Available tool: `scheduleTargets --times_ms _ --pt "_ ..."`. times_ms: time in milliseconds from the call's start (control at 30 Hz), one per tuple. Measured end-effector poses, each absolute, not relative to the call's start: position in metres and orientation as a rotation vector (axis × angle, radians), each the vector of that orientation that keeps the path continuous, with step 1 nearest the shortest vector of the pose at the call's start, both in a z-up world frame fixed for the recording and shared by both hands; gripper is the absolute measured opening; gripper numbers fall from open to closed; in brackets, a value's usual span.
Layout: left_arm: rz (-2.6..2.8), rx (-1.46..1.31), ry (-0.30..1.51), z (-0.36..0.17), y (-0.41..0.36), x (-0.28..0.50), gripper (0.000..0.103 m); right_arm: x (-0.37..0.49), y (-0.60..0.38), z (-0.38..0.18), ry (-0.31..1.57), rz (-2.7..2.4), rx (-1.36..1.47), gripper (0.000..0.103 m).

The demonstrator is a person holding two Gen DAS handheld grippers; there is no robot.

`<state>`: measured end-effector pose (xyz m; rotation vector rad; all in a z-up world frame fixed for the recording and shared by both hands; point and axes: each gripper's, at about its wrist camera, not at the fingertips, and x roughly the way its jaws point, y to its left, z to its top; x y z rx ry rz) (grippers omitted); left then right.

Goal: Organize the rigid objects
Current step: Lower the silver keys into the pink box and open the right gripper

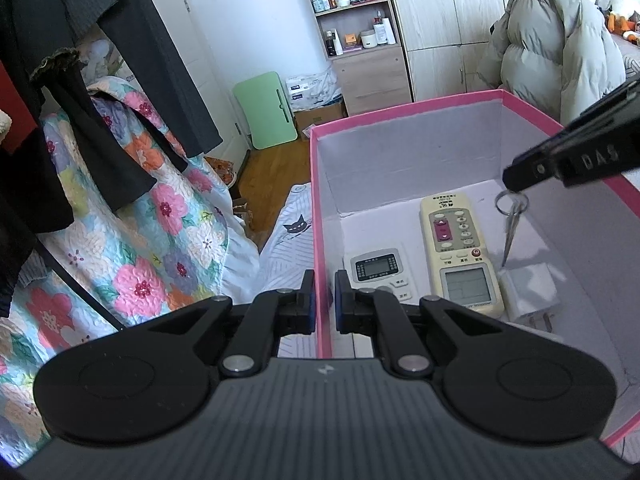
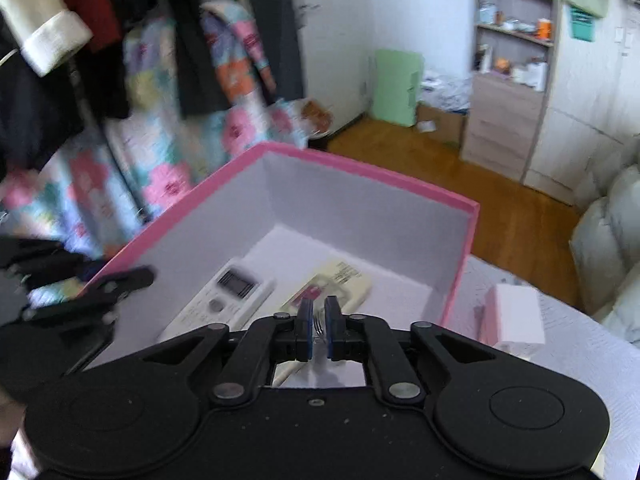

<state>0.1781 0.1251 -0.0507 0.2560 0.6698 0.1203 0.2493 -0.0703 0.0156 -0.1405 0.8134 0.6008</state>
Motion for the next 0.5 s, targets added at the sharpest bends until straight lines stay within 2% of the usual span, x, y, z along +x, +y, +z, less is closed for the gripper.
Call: scheduleTargets --times_ms 133,200,267,500 --pt "0.118 0.251 0.668 -0.051 0.126 0.178 0.007 0.235 -0.100 0.033 0.762 0.598 -0.036 0.022" --pt "0.119 0.254 0.668 -0.052 0.126 0.177 0.007 0.225 -0.122 0.041 0.743 0.579 0.016 0.030" --pt "0.119 0.254 0.667 -0.052 0.126 0.177 0.007 0.214 -0.144 0.046 0.742 0.548 0.048 0.033" --pt "0.122 0.256 0.669 -0.052 0.124 0.178 0.007 0.189 -0.221 0.023 0.829 0.341 0.110 0.045"
